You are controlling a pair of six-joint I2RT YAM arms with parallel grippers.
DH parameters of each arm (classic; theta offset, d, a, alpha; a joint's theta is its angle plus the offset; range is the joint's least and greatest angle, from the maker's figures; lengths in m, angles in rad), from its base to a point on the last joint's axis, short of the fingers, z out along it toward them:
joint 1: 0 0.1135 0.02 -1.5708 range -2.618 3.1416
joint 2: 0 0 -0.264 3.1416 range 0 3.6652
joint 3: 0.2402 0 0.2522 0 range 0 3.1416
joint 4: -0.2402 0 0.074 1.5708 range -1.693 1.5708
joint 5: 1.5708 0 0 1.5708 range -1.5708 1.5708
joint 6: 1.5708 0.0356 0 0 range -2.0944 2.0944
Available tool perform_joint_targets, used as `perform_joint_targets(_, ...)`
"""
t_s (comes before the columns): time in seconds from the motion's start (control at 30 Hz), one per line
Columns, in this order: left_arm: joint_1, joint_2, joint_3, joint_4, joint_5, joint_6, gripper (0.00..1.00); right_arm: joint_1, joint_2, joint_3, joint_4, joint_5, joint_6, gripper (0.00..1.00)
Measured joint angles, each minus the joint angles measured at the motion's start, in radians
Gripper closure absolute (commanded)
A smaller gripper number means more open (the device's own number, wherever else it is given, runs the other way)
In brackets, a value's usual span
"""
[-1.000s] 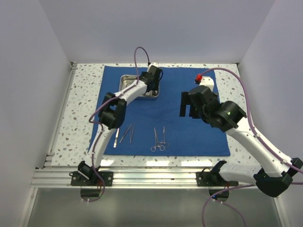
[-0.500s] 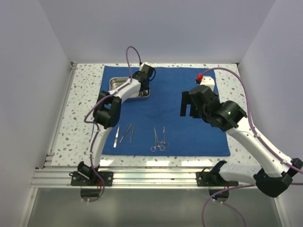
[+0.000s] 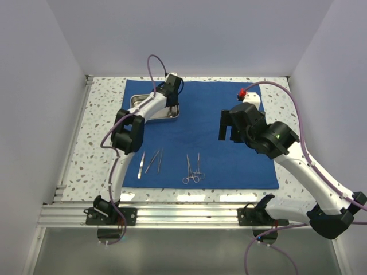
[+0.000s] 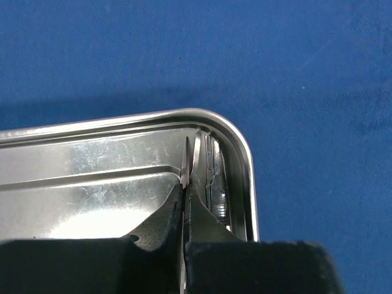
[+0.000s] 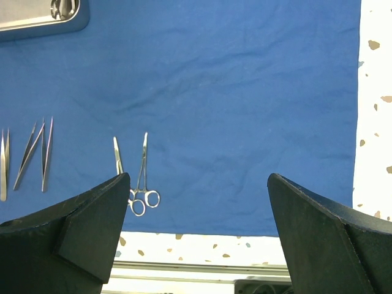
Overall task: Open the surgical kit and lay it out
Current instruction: Pick up the medical item from the container.
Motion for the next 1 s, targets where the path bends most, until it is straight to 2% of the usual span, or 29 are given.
perform_joint_targets(0.6, 0.029, -0.061, -0.034, -0.039, 0.028, 0.003, 1.0, -0.006, 0.019, 0.002, 0.012, -0.024, 0.001, 0.01)
perform_joint_targets(1.0, 0.081, -0.221, -0.024, 0.005, 0.146, 0.027, 1.0, -0.006, 0.019, 0.002, 0.018, -0.024, 0.005, 0.01)
